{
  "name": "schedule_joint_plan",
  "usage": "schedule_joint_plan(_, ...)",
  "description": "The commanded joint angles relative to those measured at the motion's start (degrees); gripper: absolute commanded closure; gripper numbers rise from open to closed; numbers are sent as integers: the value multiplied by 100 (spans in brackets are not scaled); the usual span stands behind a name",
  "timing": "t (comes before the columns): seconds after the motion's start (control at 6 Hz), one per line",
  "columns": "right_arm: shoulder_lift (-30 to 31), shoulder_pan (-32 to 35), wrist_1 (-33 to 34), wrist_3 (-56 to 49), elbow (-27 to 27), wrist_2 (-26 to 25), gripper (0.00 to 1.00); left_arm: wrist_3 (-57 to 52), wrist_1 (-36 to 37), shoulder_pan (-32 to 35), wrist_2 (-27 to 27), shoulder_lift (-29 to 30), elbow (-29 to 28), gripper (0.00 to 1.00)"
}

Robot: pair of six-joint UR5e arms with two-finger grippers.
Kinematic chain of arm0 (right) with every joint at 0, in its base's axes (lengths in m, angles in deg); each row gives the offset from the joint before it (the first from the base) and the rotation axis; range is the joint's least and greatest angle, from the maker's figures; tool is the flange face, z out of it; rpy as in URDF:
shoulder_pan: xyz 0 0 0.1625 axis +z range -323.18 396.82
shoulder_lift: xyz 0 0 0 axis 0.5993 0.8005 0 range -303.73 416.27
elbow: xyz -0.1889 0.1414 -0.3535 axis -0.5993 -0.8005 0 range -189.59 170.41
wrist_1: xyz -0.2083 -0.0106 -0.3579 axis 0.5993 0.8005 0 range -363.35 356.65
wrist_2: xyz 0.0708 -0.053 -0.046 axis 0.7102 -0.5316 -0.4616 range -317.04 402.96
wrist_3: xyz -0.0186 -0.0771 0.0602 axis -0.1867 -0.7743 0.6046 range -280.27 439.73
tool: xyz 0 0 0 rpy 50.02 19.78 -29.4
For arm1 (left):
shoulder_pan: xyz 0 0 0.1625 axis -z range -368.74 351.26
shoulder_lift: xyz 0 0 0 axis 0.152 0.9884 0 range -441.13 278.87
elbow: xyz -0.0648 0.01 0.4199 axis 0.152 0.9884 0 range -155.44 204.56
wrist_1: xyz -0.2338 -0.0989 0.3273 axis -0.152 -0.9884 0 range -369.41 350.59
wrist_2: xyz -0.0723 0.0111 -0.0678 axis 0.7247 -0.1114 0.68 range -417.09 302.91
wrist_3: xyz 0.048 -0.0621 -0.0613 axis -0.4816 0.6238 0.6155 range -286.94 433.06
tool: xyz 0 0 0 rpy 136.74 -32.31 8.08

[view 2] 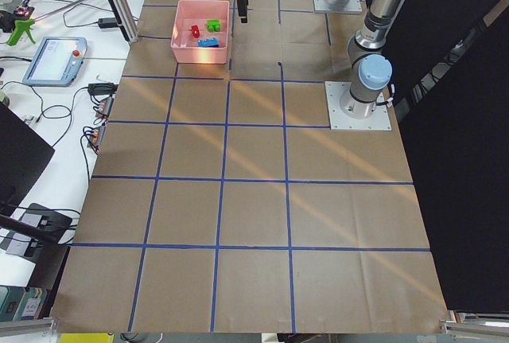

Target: Put all blocks into box

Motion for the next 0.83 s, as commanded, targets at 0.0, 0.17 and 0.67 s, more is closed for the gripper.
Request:
schedule_joint_plan(0.0, 99, -15, -9, -56, 66, -65, 0, 9, 0, 0, -2, 0, 0, 0)
schedule_joint_plan(0.17, 107, 2, -18, -56, 48, -57, 0, 0, 0, 0, -2, 0, 0, 0)
schedule_joint_plan(0.67, 108, -7, -18, -56, 13, -48, 0, 0, 0, 0, -2, 0, 0, 0)
